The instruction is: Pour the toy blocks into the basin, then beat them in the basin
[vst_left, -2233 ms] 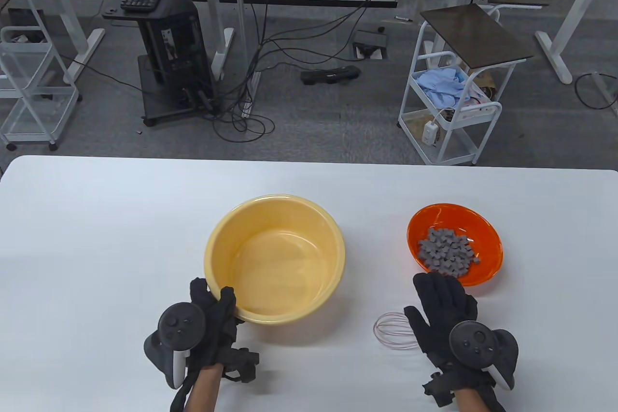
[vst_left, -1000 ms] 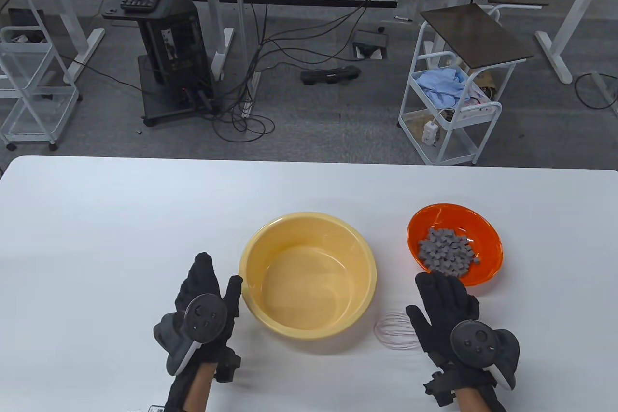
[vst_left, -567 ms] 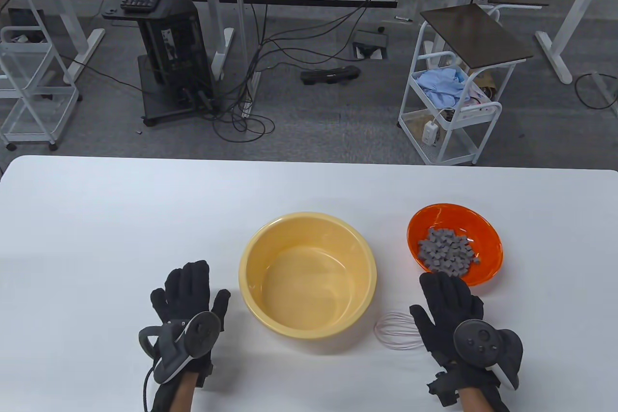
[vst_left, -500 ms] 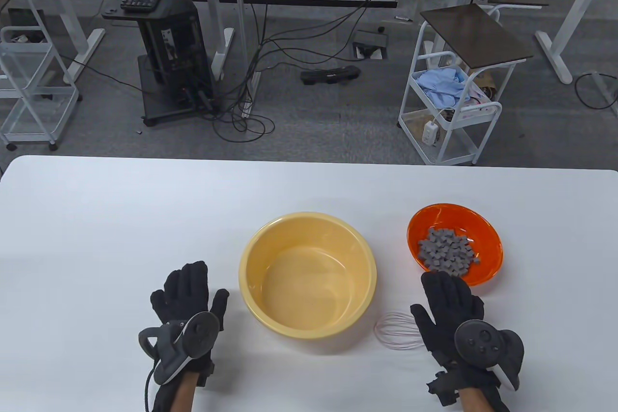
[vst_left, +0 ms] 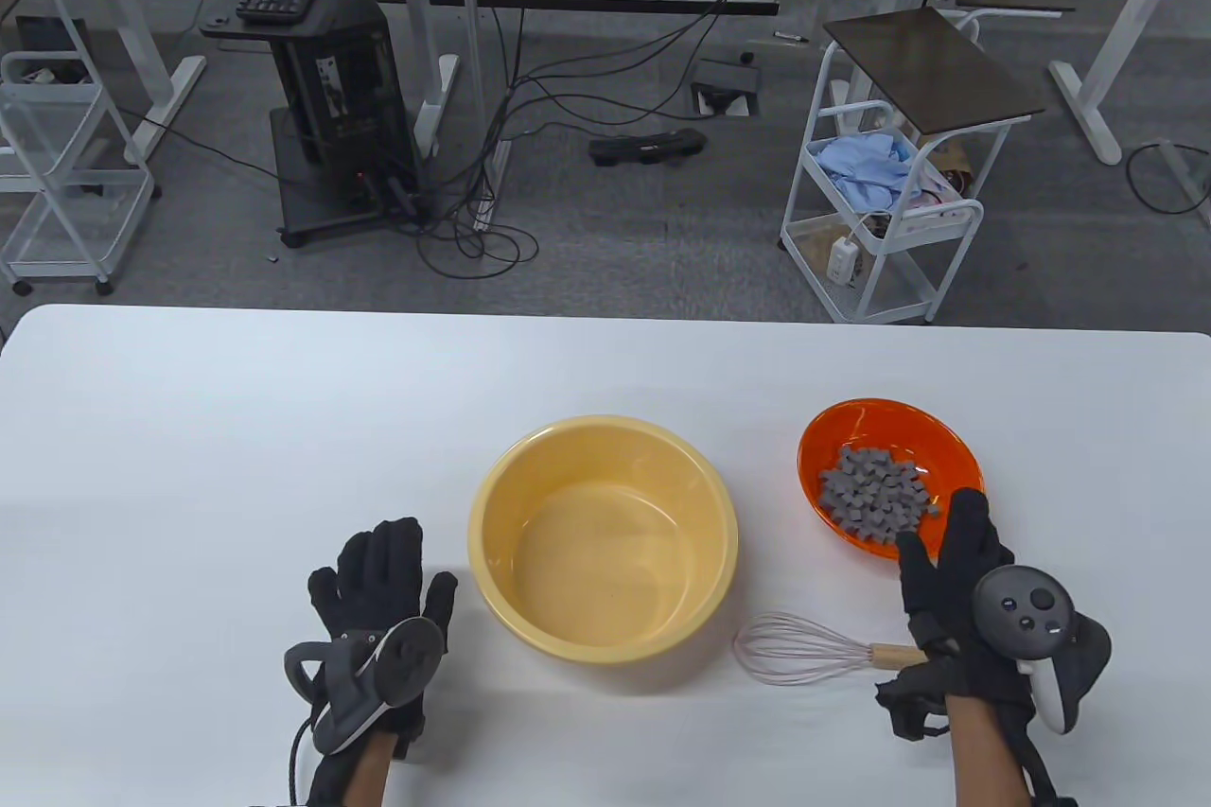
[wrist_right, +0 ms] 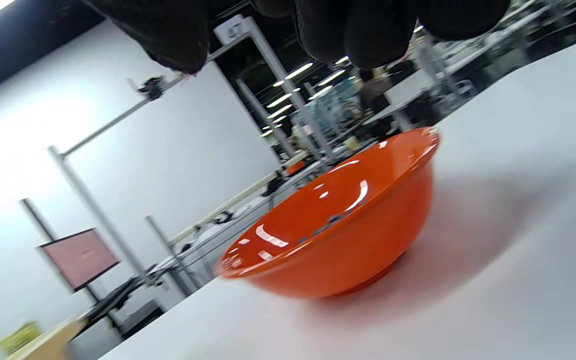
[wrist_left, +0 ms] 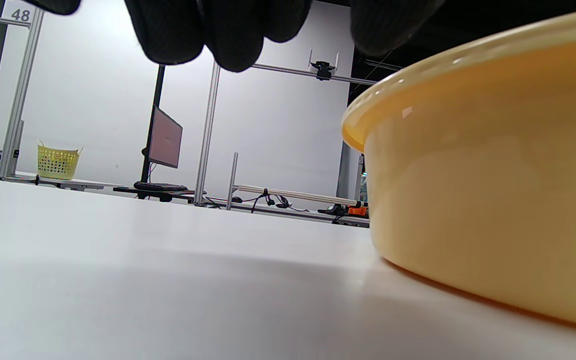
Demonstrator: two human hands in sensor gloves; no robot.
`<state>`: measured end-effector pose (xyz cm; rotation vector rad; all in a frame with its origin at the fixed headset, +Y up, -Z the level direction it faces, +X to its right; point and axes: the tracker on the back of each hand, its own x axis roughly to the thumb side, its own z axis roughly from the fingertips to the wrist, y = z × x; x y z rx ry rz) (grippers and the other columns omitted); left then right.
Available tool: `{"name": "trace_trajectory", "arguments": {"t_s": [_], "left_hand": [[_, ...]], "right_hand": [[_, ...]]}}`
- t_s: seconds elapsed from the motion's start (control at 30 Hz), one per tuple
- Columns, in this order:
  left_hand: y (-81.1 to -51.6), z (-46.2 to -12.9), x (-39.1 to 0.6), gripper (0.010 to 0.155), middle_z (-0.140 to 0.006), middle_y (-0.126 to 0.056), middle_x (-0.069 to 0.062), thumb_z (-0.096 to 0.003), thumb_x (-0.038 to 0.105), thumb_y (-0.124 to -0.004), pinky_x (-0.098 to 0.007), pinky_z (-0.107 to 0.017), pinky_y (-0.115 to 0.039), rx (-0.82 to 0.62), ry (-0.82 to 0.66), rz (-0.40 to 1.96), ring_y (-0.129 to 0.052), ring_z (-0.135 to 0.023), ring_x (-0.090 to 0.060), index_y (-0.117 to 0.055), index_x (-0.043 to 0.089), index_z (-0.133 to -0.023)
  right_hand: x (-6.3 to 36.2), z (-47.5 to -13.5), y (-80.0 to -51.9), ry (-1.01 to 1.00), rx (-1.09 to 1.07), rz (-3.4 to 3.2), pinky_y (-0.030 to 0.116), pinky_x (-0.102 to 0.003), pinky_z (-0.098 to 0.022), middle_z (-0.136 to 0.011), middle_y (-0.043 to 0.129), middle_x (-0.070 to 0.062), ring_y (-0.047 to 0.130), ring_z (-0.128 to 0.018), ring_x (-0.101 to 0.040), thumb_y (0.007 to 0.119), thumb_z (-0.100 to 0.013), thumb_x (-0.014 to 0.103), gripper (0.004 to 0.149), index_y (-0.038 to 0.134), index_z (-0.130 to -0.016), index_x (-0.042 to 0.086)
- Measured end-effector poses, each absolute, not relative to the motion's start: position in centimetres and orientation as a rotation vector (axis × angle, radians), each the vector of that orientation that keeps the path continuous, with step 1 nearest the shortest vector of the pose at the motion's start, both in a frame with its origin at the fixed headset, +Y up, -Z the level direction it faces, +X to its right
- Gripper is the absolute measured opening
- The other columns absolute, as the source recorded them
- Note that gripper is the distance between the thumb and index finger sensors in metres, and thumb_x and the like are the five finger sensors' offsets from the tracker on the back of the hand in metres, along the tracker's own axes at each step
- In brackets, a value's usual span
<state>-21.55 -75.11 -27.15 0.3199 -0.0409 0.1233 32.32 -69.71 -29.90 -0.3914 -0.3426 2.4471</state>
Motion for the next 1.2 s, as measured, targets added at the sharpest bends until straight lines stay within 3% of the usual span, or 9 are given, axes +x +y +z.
{"name": "trace_trajectory", "arguments": {"t_s": [0.23,0.43,0.6,0.77,1.0,1.2], "left_hand": [[-74.4,-27.0,-21.8,0.067,-0.120,-0.055,-0.031,-0.0693,0.043,-0.059,-0.085,-0.066,-0.047,0.334,-0.043,0.125,-0.060,-0.109,-0.059,-0.041,0.001,-0.118],[-74.9,-27.2,-21.3,0.067,-0.120,-0.054,-0.031,-0.0693,0.043,-0.059,-0.086,-0.066,-0.047,0.313,-0.056,0.096,-0.061,-0.109,-0.058,-0.041,0.001,-0.118],[-74.6,-27.3,-21.6,0.067,-0.121,-0.054,-0.030,-0.0694,0.043,-0.059,-0.085,-0.067,-0.047,0.317,-0.036,0.113,-0.061,-0.109,-0.058,-0.040,0.001,-0.118],[-74.6,-27.4,-22.0,0.067,-0.120,-0.055,-0.030,-0.0694,0.043,-0.059,-0.085,-0.067,-0.046,0.319,-0.017,0.119,-0.061,-0.109,-0.057,-0.041,0.001,-0.118],[-74.3,-27.4,-22.5,0.067,-0.121,-0.054,-0.031,-0.0694,0.043,-0.059,-0.086,-0.067,-0.046,0.326,0.001,0.131,-0.061,-0.109,-0.057,-0.040,0.001,-0.118],[-74.4,-27.6,-22.9,0.068,-0.121,-0.054,-0.030,-0.0693,0.043,-0.059,-0.085,-0.067,-0.047,0.310,0.003,0.152,-0.060,-0.109,-0.057,-0.040,0.001,-0.119]], "right_hand": [[35.0,-33.4,-70.6,-0.043,-0.703,2.425,0.054,-0.065,-0.067,-0.111,0.048,-0.035,0.058,-0.089,-0.058,0.069,-0.070,0.041,0.077,0.021,-0.115,0.001],[35.5,-35.7,-73.2,0.244,-0.900,2.347,0.066,-0.056,-0.058,-0.102,0.061,-0.036,0.075,-0.073,-0.051,0.070,-0.071,0.044,0.082,0.019,-0.114,-0.004],[35.1,-36.5,-74.2,0.235,-0.965,2.297,0.077,-0.044,-0.042,-0.088,0.076,-0.030,0.088,-0.052,-0.038,0.072,-0.070,0.040,0.080,0.023,-0.112,-0.007],[35.1,-36.7,-75.6,0.113,-1.005,2.164,0.083,-0.033,-0.026,-0.074,0.085,-0.024,0.095,-0.033,-0.025,0.075,-0.068,0.026,0.075,0.023,-0.107,-0.012],[35.2,-35.7,-75.4,-0.024,-0.947,1.961,0.084,-0.027,-0.016,-0.063,0.087,-0.029,0.095,-0.022,-0.020,0.075,-0.065,0.018,0.059,0.043,-0.104,-0.014],[34.4,-34.4,-73.5,-0.105,-0.814,1.945,0.084,-0.026,-0.014,-0.061,0.086,-0.030,0.095,-0.020,-0.019,0.074,-0.065,0.018,0.058,0.044,-0.102,-0.015]]}}
